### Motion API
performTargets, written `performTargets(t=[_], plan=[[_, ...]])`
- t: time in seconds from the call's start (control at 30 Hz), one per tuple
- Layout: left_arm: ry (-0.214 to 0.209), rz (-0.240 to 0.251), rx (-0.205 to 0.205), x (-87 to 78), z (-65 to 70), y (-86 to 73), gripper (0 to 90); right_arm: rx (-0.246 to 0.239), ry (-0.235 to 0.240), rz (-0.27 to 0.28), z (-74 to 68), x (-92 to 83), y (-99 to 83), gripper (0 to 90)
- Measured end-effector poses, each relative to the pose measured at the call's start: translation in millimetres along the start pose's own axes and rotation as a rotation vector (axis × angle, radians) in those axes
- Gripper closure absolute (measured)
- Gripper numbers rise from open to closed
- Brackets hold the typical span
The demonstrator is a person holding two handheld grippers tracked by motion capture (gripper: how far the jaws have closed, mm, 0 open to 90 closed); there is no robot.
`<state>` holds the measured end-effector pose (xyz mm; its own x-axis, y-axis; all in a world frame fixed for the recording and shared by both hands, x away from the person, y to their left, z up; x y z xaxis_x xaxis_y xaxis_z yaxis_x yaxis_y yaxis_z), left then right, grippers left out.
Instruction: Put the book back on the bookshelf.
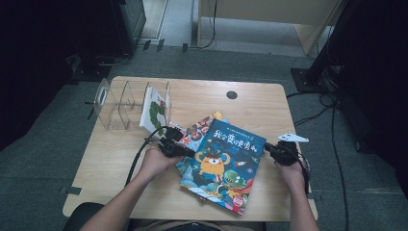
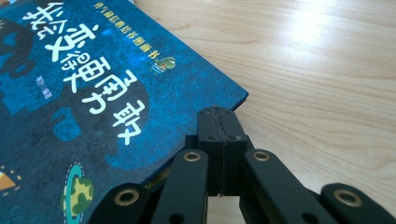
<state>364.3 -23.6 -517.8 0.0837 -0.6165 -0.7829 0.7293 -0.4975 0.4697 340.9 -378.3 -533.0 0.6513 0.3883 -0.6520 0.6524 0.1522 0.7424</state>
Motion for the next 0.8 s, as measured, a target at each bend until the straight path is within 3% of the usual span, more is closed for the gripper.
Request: performTargets(t=[0.2, 0.43, 0.8], plan=[[0.015, -0.001, -0.002, 0.2, 4.0, -6.7, 80.1, -0.032, 0.013, -0.008, -6.3, 10.3, 8.1, 90.0], [0.049, 0.022, -0.034, -12.7, -5.8, -11.8, 86.2, -0.042, 0.025, -0.014, -10.3, 19.2, 15.6, 90.0], [0.051, 0.016, -0.033, -9.4, -0.6, -20.7, 85.5, -0.067, 0.045, -0.019, -18.6, 32.6, 26.2, 90.0]])
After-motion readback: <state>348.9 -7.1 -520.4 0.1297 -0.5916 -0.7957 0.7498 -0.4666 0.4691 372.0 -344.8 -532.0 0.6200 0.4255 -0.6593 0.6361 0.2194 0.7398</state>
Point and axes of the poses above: each handheld gripper's, and its own axes: x roughly forward along the jaws, y roughly out of its top, z roughly to its right, the point moved 5 cm from there along x, roughly forward along the jaws, and after that the axes turned 4 degrees about y, right-handed, at the moved point
